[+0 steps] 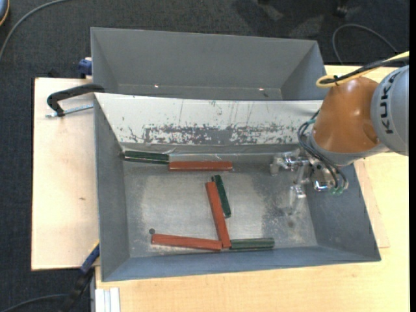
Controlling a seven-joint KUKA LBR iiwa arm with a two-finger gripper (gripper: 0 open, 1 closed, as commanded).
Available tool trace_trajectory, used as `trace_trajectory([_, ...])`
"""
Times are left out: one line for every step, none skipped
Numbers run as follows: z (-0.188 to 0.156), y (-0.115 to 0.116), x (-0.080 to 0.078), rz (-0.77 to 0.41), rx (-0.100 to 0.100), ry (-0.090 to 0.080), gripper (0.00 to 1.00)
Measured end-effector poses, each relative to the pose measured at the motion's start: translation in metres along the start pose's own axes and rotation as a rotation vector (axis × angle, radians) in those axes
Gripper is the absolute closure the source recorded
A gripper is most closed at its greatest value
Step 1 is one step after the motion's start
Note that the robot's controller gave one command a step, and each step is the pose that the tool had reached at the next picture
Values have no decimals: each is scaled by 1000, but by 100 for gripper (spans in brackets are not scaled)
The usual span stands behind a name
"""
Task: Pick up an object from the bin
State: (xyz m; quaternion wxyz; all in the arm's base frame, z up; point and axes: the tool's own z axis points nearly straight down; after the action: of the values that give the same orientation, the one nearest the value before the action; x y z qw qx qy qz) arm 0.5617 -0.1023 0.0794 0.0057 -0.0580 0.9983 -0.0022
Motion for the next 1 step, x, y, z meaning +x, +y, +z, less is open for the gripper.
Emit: trace_trajectory([-14, 29, 59, 84, -7, 13, 0])
